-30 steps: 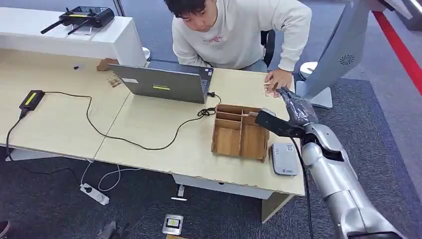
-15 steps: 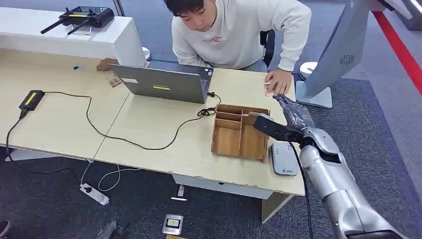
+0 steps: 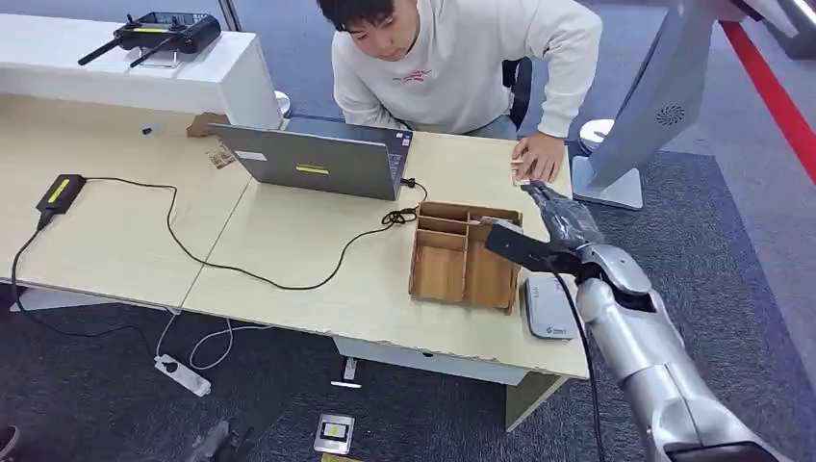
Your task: Pass the card to the sensor for recognition and then transmit it.
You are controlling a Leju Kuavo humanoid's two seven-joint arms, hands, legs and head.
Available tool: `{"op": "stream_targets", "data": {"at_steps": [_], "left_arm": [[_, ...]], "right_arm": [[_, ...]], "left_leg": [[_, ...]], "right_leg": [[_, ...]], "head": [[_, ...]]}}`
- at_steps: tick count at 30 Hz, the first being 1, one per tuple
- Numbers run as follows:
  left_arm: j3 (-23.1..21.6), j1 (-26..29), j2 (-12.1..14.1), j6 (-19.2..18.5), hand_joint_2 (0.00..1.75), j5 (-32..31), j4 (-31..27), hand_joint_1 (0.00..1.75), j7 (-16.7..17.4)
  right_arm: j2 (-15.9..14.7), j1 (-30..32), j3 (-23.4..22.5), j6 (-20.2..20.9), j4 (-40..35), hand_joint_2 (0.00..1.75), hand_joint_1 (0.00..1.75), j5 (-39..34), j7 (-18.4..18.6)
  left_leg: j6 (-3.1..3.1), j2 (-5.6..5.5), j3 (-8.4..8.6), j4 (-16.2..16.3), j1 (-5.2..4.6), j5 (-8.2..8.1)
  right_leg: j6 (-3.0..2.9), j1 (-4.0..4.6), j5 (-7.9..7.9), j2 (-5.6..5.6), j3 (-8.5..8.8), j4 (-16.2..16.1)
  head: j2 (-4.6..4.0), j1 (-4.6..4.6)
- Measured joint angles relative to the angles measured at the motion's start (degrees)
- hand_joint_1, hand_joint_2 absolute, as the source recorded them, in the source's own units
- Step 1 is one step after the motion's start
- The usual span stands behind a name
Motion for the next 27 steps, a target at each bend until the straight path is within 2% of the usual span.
{"op": "stream_targets", "data": {"at_steps": [7,27], "left_arm": [[0.0,-0.8,0.1,-0.9,0.00,-0.8,0.0,0.00,0.4],[-0.1,-1.6,0.1,-1.4,0.00,-1.3,0.0,0.00,0.6]], "right_arm": [[0.9,0.0,0.4,1.4,0.0,1.75,0.00,0.2,-0.5],[1.9,-0.1,1.4,1.9,0.0,1.75,0.00,0.6,-0.4]], "left_leg": [[0.00,0.00,0.01,0.0,0.00,0.00],[0.00,0.01,0.00,0.0,0.00,0.00]], "right_leg": [[0.00,0.00,0.00,0.00,0.00,0.0],[0.00,0.00,0.00,0.00,0.00,0.0]], "head": [[0.00,0.02],[0.00,0.02]]}}
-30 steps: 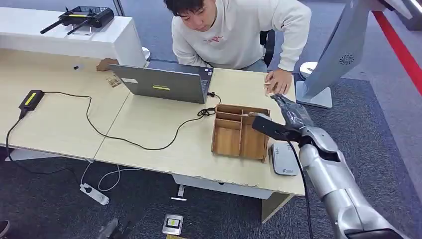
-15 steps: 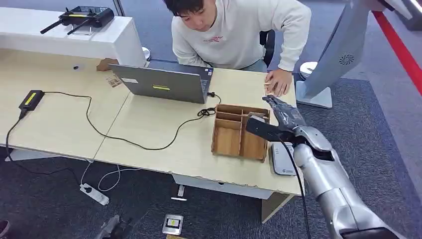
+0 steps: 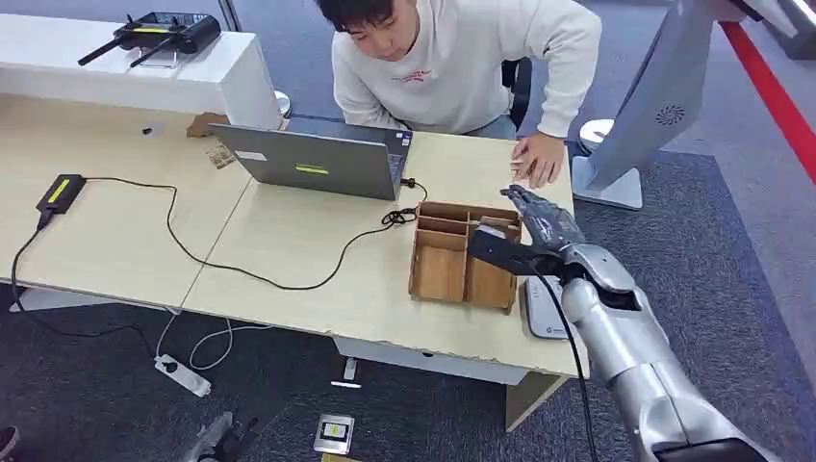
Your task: Pass the card to the sensor for recognition and then transmit it.
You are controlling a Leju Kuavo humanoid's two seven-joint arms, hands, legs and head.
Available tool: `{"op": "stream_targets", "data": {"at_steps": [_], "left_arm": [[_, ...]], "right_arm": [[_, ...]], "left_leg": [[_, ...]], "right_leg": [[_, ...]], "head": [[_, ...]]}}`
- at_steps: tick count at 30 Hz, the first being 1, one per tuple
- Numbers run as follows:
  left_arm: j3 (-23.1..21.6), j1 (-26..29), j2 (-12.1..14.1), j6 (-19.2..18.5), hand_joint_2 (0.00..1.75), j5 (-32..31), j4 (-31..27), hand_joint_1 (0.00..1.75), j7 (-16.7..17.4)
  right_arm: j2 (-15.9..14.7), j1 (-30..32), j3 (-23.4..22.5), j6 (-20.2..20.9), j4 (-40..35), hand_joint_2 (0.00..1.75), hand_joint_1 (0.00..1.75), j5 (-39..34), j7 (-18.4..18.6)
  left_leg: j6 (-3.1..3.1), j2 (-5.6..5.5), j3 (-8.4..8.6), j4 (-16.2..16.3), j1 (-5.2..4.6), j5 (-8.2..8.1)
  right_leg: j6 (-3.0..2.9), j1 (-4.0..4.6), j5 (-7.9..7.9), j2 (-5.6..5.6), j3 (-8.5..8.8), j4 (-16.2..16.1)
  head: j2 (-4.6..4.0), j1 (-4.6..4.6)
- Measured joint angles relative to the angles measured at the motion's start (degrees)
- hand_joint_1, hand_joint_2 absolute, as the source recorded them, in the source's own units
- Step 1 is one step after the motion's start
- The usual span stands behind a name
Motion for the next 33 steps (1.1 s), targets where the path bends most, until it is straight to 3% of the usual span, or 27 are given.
{"op": "stream_targets", "data": {"at_steps": [33], "left_arm": [[0.0,0.0,0.0,0.0,0.00,-2.0,0.0,0.00,0.6]], "right_arm": [[-0.2,-1.3,0.3,-0.9,2.3,1.75,0.00,1.6,-1.5]], "left_leg": [[0.00,0.01,0.00,0.0,0.00,0.00]], "right_leg": [[0.00,0.00,0.00,0.00,-0.02,0.0]], "head": [[0.00,0.00]]}}
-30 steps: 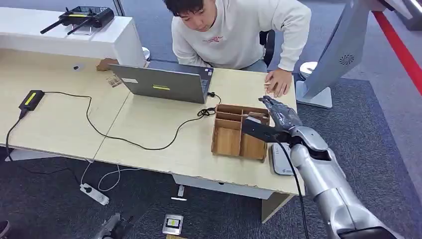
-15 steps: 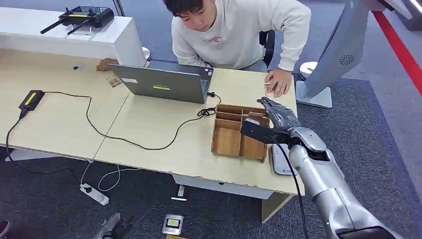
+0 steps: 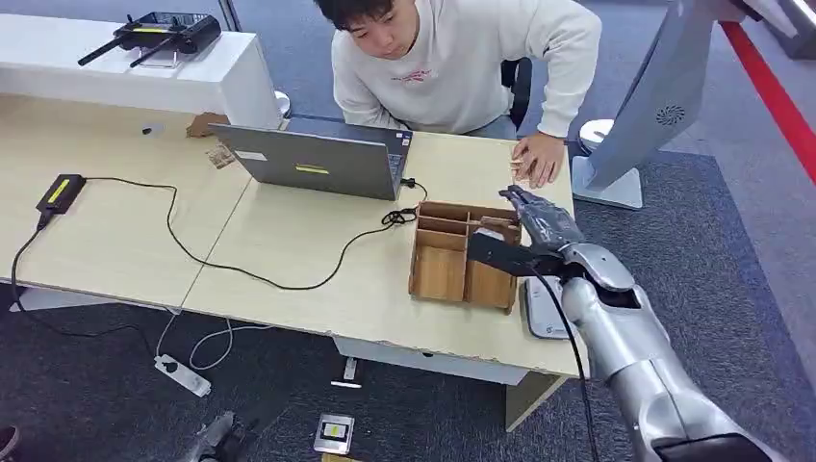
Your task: Pass the card to the sensor for recognition and then transmit it.
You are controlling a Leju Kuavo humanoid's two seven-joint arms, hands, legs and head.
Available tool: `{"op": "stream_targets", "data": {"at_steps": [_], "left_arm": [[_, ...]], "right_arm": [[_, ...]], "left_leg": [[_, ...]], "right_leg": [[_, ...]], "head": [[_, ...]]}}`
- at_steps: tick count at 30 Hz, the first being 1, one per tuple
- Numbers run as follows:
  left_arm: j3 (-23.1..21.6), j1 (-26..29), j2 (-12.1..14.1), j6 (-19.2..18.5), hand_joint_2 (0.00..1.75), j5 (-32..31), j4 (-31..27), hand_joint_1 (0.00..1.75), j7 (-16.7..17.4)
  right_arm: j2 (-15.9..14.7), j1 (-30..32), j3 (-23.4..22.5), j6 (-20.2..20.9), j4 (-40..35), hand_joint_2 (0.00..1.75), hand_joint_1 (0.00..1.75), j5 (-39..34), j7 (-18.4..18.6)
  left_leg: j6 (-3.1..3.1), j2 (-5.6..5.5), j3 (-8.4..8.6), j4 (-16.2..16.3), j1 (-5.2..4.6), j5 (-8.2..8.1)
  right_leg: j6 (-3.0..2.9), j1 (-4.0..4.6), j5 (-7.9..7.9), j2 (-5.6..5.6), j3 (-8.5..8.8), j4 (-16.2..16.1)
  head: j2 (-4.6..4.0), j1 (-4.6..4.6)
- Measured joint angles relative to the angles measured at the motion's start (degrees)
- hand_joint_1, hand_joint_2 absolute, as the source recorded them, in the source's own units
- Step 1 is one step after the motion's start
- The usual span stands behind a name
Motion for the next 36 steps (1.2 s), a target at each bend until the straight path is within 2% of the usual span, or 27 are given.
{"op": "stream_targets", "data": {"at_steps": [11,20,36], "left_arm": [[0.3,0.0,0.0,-0.1,0.00,-1.7,0.0,0.00,-0.5],[0.5,0.0,0.0,-0.1,0.00,-2.8,0.0,0.00,-1.0],[1.0,-0.5,0.0,-1.2,0.00,-3.2,-0.3,0.00,-0.7]], "right_arm": [[-1.1,-3.7,0.0,-0.6,0.7,1.75,0.00,-0.9,-2.1],[-2.6,-5.0,-0.5,-6.6,0.4,1.75,0.00,0.2,-2.0],[-2.9,-5.7,-0.5,-5.4,2.0,1.75,0.00,0.9,-1.6]], "left_leg": [[0.00,0.00,0.03,0.0,0.00,0.00],[0.00,0.01,0.03,0.0,0.00,0.00],[0.00,0.01,0.02,0.0,0.00,0.00]], "right_leg": [[0.00,0.00,0.00,0.01,0.01,0.0],[0.00,0.00,0.00,0.01,0.01,0.0],[0.00,0.00,0.01,0.01,0.02,0.0]], "head": [[0.00,0.00],[0.00,0.00],[0.00,0.00]]}}
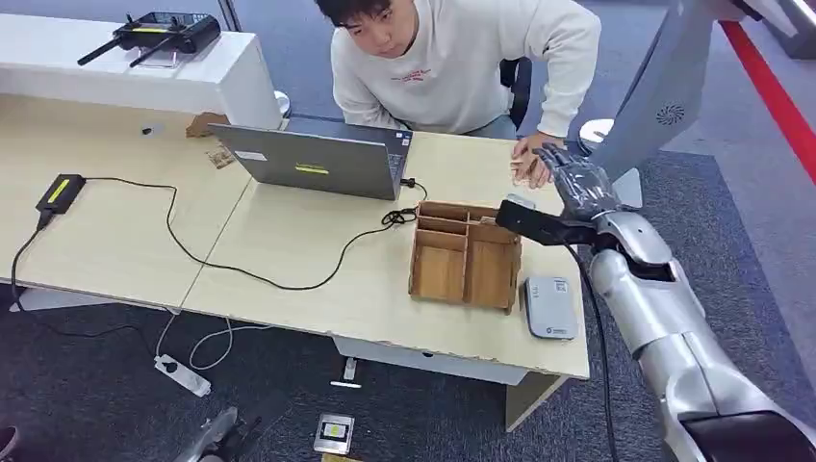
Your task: Pass the card to the sensor for recognition and then transmit it.
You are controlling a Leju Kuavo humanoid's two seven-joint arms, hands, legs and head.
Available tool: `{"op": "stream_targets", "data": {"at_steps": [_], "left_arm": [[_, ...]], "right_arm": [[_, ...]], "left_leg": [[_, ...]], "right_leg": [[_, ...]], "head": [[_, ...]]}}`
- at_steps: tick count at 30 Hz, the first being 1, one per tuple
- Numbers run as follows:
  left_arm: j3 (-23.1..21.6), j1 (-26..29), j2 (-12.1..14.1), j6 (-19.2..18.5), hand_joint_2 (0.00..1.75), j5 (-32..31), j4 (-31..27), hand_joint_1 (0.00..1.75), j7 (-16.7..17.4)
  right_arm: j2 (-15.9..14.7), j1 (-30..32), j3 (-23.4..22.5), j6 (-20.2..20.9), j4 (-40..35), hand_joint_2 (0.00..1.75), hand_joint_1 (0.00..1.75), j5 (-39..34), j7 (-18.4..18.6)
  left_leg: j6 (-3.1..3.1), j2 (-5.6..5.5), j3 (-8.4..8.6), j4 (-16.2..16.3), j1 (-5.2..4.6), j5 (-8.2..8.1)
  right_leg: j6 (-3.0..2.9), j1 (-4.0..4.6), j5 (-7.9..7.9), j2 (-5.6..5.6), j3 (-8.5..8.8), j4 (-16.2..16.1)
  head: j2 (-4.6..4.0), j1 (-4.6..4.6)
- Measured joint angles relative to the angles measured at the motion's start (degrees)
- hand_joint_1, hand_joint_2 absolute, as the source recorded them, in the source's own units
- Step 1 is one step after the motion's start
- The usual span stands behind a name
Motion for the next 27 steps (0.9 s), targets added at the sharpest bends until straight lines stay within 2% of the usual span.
{"op": "stream_targets", "data": {"at_steps": [5,27], "left_arm": [[0.2,-0.1,0.0,0.0,0.00,0.0,0.0,0.00,-0.1],[0.5,-0.7,0.0,-1.8,0.00,-1.7,-0.1,0.00,1.0]], "right_arm": [[0.3,0.0,0.1,2.0,0.4,1.75,0.00,0.2,-1.0],[3.0,2.5,0.5,4.9,2.7,1.75,0.00,1.9,-1.2]], "left_leg": [[0.00,0.00,0.00,0.0,0.00,0.00],[0.00,0.00,0.00,0.0,0.00,0.00]], "right_leg": [[0.00,0.00,0.00,0.00,0.00,0.0],[0.00,0.00,0.00,0.00,0.00,0.0]], "head": [[0.00,-0.02],[0.00,0.00]]}}
